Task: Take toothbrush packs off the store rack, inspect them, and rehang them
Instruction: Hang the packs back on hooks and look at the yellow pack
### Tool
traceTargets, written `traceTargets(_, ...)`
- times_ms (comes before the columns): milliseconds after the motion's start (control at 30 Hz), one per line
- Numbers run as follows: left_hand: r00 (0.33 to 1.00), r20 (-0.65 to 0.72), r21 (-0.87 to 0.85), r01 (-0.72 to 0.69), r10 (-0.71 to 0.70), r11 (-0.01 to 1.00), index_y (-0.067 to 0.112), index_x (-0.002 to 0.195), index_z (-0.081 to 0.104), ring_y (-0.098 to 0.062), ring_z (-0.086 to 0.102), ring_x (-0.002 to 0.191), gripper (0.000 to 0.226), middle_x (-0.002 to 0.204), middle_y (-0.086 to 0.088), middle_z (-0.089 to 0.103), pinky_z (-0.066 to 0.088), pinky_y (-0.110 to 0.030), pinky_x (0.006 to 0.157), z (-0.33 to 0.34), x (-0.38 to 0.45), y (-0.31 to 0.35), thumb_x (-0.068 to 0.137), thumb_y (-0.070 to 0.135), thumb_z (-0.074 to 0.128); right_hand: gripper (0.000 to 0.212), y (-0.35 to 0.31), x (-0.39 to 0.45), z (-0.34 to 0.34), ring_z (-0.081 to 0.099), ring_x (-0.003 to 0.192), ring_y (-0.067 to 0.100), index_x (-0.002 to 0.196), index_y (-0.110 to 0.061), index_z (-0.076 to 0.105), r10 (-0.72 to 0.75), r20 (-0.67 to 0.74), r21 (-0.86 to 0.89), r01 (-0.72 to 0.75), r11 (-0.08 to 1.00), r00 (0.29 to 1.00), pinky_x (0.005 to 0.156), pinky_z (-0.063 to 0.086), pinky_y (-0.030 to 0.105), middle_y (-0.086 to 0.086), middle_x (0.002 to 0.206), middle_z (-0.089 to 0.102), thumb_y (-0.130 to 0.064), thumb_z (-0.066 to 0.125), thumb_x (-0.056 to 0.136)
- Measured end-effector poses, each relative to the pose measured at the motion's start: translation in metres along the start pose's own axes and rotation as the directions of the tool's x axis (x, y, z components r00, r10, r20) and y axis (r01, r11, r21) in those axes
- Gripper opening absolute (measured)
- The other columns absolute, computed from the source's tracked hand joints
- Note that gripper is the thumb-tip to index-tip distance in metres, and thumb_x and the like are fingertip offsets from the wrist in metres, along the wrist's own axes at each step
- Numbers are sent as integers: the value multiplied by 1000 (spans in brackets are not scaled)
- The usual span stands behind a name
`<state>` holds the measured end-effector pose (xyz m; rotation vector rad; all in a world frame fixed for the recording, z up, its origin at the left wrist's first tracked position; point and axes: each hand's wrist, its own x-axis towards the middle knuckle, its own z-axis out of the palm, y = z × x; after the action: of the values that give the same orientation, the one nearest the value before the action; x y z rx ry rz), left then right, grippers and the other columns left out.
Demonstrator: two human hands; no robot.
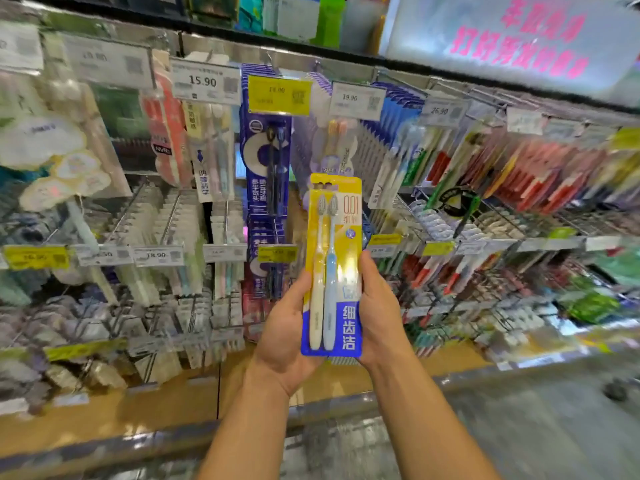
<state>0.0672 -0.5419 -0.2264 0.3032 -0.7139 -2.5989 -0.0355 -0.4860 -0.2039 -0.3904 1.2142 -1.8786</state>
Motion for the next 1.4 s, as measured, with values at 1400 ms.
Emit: traceTargets(1400,918,225,398,219,-326,891,14,130,69,-33,70,115,47,133,-17,68,59,-42,92,311,83,-368,103,39,40,42,-240,-205,-391,76,86,28,116,-9,69,-373,-423,-1,411,912,826,80,61,44,16,102,77,-41,60,90)
